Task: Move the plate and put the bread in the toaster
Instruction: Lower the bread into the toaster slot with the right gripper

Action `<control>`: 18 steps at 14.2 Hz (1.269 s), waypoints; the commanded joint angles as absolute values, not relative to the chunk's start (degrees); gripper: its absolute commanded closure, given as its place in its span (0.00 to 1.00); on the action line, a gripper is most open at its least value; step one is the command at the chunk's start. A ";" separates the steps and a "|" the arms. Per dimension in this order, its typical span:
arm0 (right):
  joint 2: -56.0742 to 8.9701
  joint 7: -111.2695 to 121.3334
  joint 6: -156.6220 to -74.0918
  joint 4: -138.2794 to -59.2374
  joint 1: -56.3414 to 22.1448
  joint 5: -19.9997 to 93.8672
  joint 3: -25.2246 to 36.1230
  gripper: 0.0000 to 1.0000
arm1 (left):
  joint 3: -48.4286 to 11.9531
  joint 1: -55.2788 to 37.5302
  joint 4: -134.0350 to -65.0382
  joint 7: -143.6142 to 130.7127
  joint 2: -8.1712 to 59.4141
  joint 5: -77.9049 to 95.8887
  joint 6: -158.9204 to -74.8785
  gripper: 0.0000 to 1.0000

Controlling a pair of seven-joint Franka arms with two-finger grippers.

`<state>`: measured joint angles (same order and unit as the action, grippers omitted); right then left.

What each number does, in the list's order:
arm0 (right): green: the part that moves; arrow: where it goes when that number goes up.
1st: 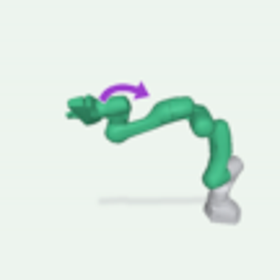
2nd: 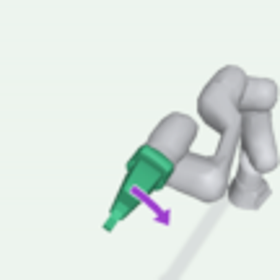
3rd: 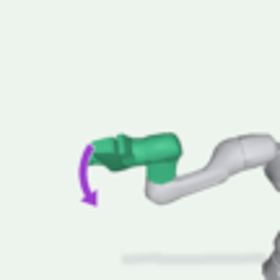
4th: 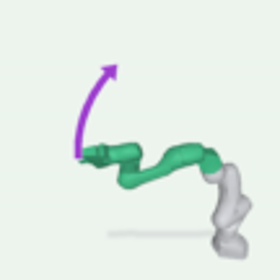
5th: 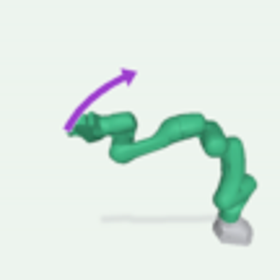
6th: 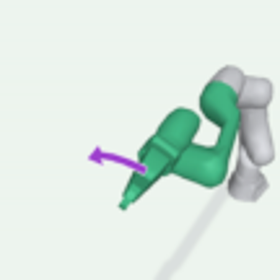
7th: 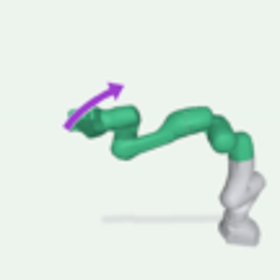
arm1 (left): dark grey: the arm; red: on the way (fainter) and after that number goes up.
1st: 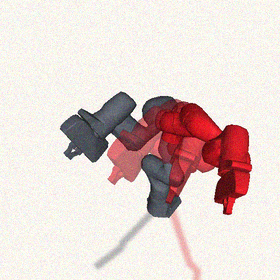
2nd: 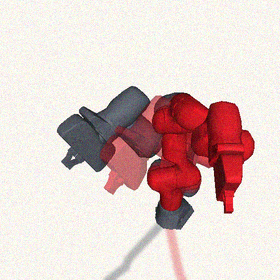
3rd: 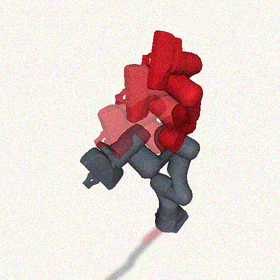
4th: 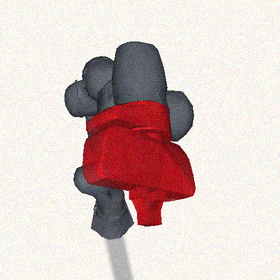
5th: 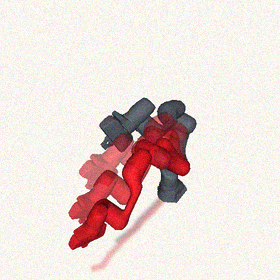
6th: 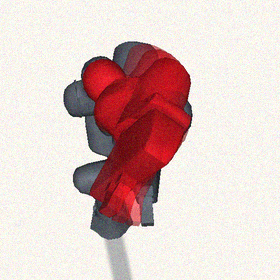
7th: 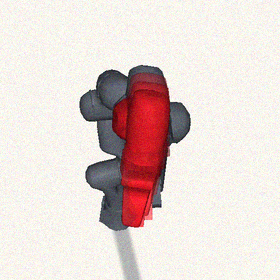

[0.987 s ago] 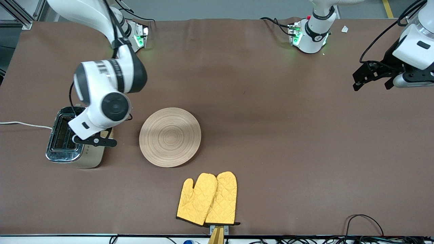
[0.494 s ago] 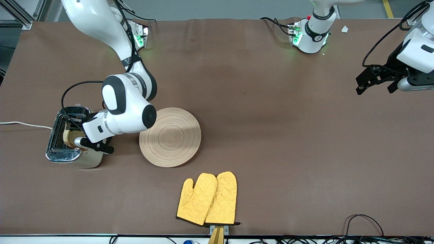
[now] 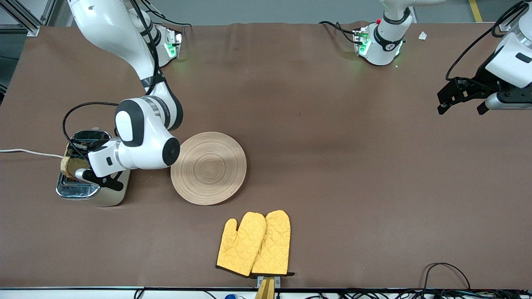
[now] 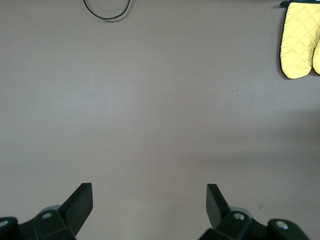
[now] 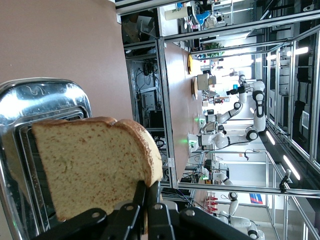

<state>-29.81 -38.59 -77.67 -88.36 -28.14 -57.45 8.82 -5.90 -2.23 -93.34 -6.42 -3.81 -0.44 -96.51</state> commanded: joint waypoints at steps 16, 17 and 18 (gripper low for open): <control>-28.92 -42.89 -78.40 -93.25 -26.10 -58.80 8.17 0.94 | -6.15 -2.11 -93.16 -5.54 -4.22 -0.44 -95.54 0.00; -28.92 -42.89 -78.49 -93.16 -26.02 -58.89 8.17 0.89 | -6.15 -2.11 -93.16 -5.54 -4.22 -0.44 -95.54 0.00; -28.92 -42.89 -78.49 -92.90 -25.75 -58.89 8.17 0.73 | -6.15 -2.11 -93.16 -5.54 -4.22 -0.44 -95.54 0.00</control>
<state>-29.87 -42.05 -78.17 -91.99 -26.64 -57.46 8.83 -6.01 -2.29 -93.34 -6.39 -3.80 -0.44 -96.38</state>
